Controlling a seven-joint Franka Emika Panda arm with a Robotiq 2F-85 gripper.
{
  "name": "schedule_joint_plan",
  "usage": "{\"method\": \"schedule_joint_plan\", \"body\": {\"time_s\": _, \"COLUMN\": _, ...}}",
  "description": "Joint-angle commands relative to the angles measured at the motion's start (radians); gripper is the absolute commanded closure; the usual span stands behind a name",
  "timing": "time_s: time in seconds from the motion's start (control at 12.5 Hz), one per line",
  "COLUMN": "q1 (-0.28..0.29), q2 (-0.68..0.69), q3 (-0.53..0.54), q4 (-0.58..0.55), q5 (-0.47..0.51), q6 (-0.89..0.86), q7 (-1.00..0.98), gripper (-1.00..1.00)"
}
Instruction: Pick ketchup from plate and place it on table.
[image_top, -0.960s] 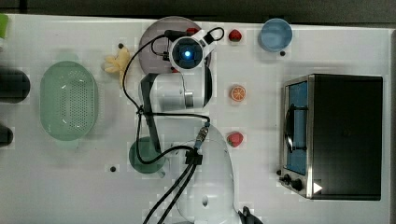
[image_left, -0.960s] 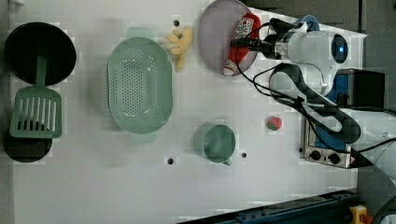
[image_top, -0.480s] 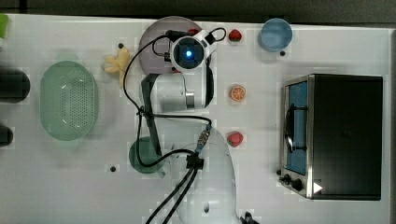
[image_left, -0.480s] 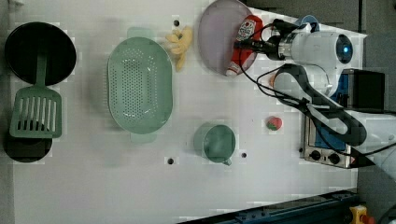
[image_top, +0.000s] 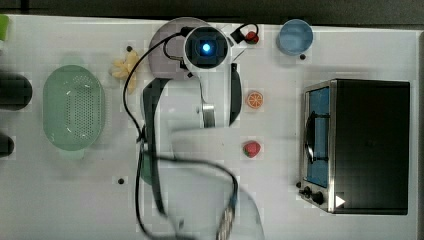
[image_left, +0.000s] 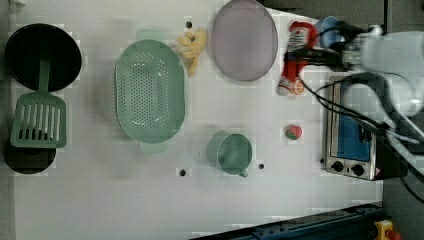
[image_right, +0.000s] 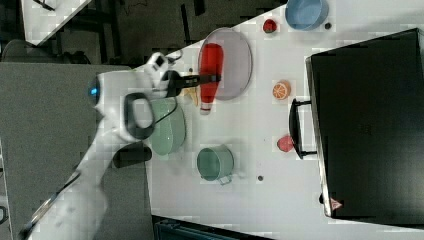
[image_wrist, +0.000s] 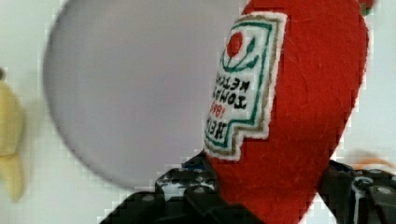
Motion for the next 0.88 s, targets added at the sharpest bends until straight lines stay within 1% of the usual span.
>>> {"method": "schedule_joint_plan", "body": {"time_s": 0.08, "q1": -0.010, "q2": -0.140, "q3": 0.001, "q4": -0.035, "q5": 0.002, "q6": -0.070, "q7": 0.004, "gripper": -0.23}}
{"method": "schedule_joint_plan", "body": {"time_s": 0.24, "q1": -0.020, "q2": -0.225, "q3": -0.003, "q4": -0.120, "q5": 0.003, "q6": -0.122, "q7": 0.007, "gripper": -0.23}}
{"method": "schedule_joint_plan", "body": {"time_s": 0.48, "q1": -0.030, "q2": -0.307, "q3": -0.016, "q4": -0.250, "q5": 0.008, "q6": -0.130, "q7": 0.008, "gripper": -0.23}}
{"method": "schedule_joint_plan", "body": {"time_s": 0.72, "q1": -0.040, "q2": -0.321, "q3": -0.042, "q4": -0.348, "q5": 0.044, "q6": -0.129, "q7": 0.060, "gripper": -0.23}}
{"method": "schedule_joint_plan", "body": {"time_s": 0.88, "q1": -0.045, "q2": -0.304, "q3": -0.055, "q4": -0.386, "q5": 0.067, "q6": -0.125, "q7": 0.123, "gripper": -0.23}}
